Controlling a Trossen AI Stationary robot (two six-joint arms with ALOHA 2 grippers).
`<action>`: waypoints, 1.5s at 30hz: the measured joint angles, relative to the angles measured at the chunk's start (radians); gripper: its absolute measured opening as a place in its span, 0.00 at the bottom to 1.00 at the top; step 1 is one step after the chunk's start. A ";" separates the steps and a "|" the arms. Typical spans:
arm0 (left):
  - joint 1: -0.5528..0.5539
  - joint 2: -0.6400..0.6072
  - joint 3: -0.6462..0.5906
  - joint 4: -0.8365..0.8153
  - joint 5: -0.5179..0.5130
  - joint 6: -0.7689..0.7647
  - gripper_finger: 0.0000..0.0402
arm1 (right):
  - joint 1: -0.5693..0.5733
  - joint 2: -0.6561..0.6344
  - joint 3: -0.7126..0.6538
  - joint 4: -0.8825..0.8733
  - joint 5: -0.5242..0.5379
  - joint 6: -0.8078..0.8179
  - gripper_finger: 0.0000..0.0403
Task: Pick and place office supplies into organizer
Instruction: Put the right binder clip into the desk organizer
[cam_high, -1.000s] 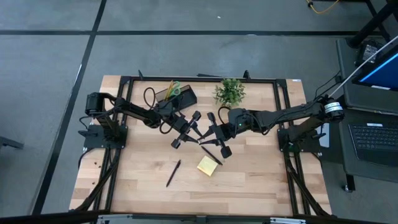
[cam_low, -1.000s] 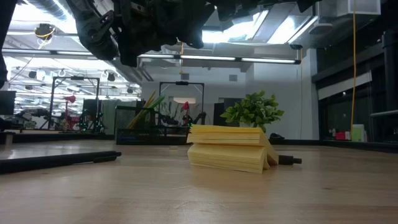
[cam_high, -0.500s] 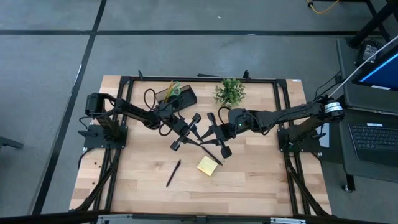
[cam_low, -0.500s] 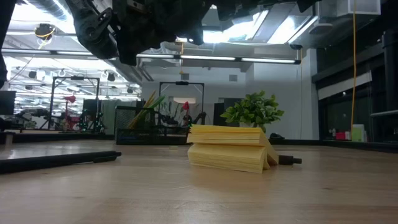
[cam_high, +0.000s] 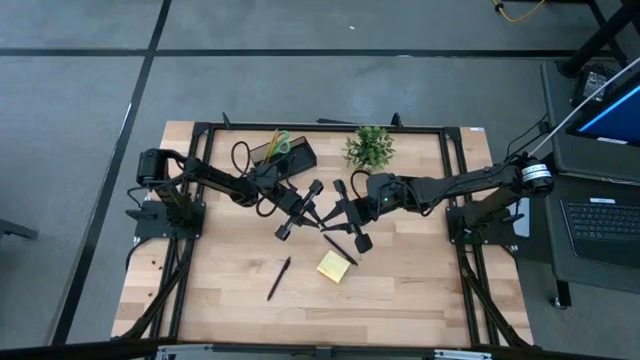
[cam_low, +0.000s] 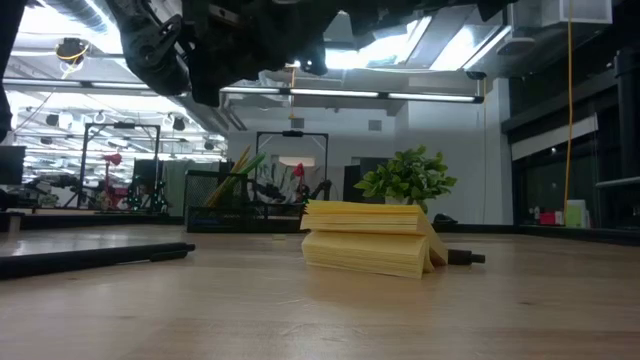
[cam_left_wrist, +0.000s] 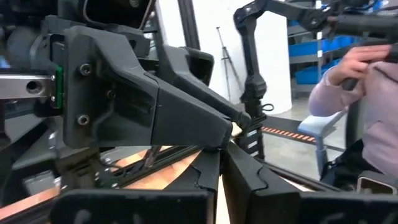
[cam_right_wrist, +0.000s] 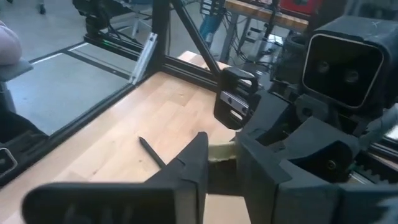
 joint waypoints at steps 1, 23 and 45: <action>0.007 0.000 0.000 -0.006 -0.014 0.000 0.01 | -0.001 0.000 0.000 -0.002 0.003 0.001 0.20; 0.189 -0.004 -0.002 -0.221 -0.184 -0.063 0.01 | -0.040 -0.086 0.000 -0.066 0.173 -0.023 0.29; 0.146 -0.410 -0.002 -1.230 -1.072 -0.186 0.01 | -0.039 -0.130 -0.036 -0.403 0.378 0.184 0.01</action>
